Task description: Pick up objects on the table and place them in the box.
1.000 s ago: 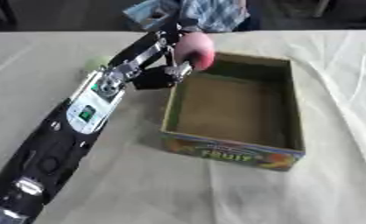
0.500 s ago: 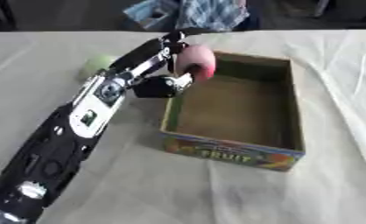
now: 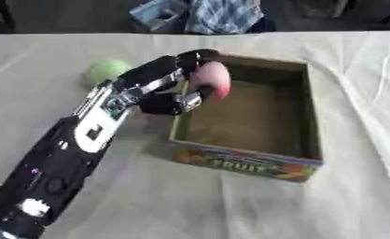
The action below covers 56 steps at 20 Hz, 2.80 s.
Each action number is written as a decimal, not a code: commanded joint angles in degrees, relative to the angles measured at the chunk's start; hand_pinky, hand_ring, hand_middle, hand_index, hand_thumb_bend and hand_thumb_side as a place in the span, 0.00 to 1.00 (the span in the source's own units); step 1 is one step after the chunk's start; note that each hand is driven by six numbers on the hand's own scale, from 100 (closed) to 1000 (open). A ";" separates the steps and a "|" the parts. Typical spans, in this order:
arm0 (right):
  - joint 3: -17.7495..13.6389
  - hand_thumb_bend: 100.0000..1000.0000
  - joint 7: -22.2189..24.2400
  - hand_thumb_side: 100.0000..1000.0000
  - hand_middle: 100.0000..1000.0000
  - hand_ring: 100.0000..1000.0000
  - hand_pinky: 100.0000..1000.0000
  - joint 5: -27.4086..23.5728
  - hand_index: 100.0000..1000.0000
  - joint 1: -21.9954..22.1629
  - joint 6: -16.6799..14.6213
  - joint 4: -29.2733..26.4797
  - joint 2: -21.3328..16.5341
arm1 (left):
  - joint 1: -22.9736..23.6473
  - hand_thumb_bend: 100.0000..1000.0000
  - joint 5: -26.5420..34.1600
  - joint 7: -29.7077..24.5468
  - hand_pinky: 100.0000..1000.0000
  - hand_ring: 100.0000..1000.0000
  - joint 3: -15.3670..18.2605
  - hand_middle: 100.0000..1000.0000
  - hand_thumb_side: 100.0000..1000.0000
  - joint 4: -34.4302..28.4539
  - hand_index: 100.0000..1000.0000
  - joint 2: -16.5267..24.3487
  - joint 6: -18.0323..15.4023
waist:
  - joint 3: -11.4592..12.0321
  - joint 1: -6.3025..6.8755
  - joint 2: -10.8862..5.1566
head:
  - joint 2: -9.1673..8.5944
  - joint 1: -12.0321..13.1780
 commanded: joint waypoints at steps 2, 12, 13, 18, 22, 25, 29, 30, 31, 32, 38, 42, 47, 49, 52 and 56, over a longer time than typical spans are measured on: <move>-0.49 0.41 -0.02 1.00 0.53 0.79 0.88 0.36 0.92 -0.39 0.11 -1.17 -0.52 | -0.75 0.14 -0.79 -0.24 0.69 0.87 0.67 1.00 1.00 -0.78 0.97 -0.14 -0.19 | 0.08 -0.38 -0.90 | -0.63 -0.06; -0.48 0.41 -0.02 1.00 0.53 0.79 0.88 0.71 0.92 -0.31 0.04 -1.17 -0.35 | -0.48 0.18 -1.42 0.98 0.70 0.87 0.95 1.00 1.00 -1.19 0.97 -0.50 0.98 | 0.18 -0.49 -0.74 | 0.05 0.05; -0.49 0.41 -0.05 1.00 0.53 0.79 0.88 0.70 0.92 -0.30 0.00 -1.17 -0.36 | -0.44 0.18 -0.99 1.45 0.69 0.87 1.05 1.00 1.00 -1.25 0.97 -0.51 1.34 | 0.20 -0.50 -0.75 | 0.03 0.08; -0.54 0.41 -0.38 1.00 0.53 0.79 0.88 0.43 0.92 -0.29 -0.46 -1.17 -0.48 | -0.56 0.15 3.00 4.31 0.65 0.83 1.86 1.00 1.00 -2.60 0.93 -0.58 4.10 | 0.18 -0.60 -0.80 | 0.05 0.25; -0.70 0.41 -0.63 1.00 0.53 0.79 0.88 0.39 0.92 -0.01 -0.82 -1.17 -0.58 | -0.73 0.13 6.98 6.61 0.63 0.81 2.22 1.00 0.96 -4.66 0.90 -0.17 6.63 | 0.29 -0.66 -0.85 | 0.05 0.44; -0.92 0.41 -1.02 1.00 0.53 0.79 0.88 0.41 0.92 0.20 -0.93 -1.17 -0.64 | -0.88 0.12 9.24 7.45 0.62 0.81 2.15 1.00 0.95 -6.34 0.89 0.39 8.08 | 0.48 -0.65 -0.90 | 0.08 0.59; -1.10 0.41 -1.44 1.00 0.53 0.79 0.88 0.48 0.92 0.35 -1.15 -1.17 -0.68 | -0.96 0.12 12.14 8.07 0.60 0.79 2.42 1.00 0.92 -8.38 0.87 1.02 9.69 | 0.68 -0.83 -0.87 | 0.02 0.71; -1.13 0.41 -1.51 1.00 0.53 0.79 0.88 0.52 0.92 0.37 -1.21 -1.17 -0.70 | -0.97 0.11 12.82 8.32 0.60 0.78 2.60 1.00 0.91 -8.90 0.86 1.30 10.04 | 0.78 -0.87 -0.86 | 0.00 0.70; -1.17 0.41 -1.57 1.00 0.53 0.79 0.88 0.58 0.92 0.42 -1.26 -1.17 -0.74 | -0.95 0.11 13.35 8.65 0.60 0.78 2.74 1.00 0.91 -9.48 0.86 1.76 10.25 | 0.92 -0.87 -0.86 | -0.02 0.62; -1.24 0.41 -1.64 1.00 0.53 0.79 0.88 0.68 0.92 0.48 -1.29 -1.17 -0.80 | -0.88 0.10 13.72 9.02 0.60 0.78 2.89 1.00 0.90 -10.01 0.86 2.29 10.37 | 1.11 -0.85 -0.85 | -0.04 0.50; -1.60 0.41 -2.01 1.00 0.53 0.79 0.88 1.62 0.92 0.95 -1.55 -1.17 -1.02 | 0.46 0.09 12.03 10.85 0.60 0.78 4.64 1.00 0.91 -10.81 0.85 6.32 10.89 | 2.23 -0.80 -0.72 | 0.03 -0.55; -1.88 0.42 -2.29 1.00 0.53 0.79 0.88 2.36 0.91 1.54 -2.02 -1.17 -1.21 | 1.55 0.05 7.83 11.37 0.63 0.80 5.69 1.00 0.92 -9.97 0.87 9.47 9.79 | 3.09 -0.72 -0.72 | 0.25 -1.52; -2.19 0.42 -2.73 1.00 0.53 0.79 0.87 3.27 0.91 2.24 -2.68 -1.17 -1.31 | 3.46 0.01 1.56 10.92 0.64 0.81 6.65 1.00 0.94 -8.52 0.87 12.62 7.49 | 4.04 -0.85 -0.75 | 1.04 -2.57; -2.22 0.42 -2.81 1.00 0.53 0.79 0.87 3.60 0.91 2.44 -2.96 -1.17 -1.20 | 3.96 0.01 -0.56 10.34 0.65 0.81 7.05 1.00 0.95 -7.93 0.87 13.19 6.96 | 4.25 -1.06 -0.68 | 1.26 -2.76; -2.18 0.42 -2.85 1.00 0.53 0.79 0.87 3.98 0.91 2.62 -3.34 -1.17 -0.99 | 4.24 0.01 -3.67 9.10 0.65 0.82 7.70 1.00 0.97 -6.67 0.87 13.59 6.67 | 4.47 -1.42 -0.57 | 1.08 -2.82; -2.01 0.42 -2.73 1.00 0.53 0.79 0.88 4.32 0.91 2.70 -3.62 -1.17 -0.74 | 4.07 0.01 -7.28 8.17 0.66 0.82 8.71 1.00 0.98 -3.97 0.87 13.64 6.89 | 4.51 -1.81 -0.46 | 0.54 -2.64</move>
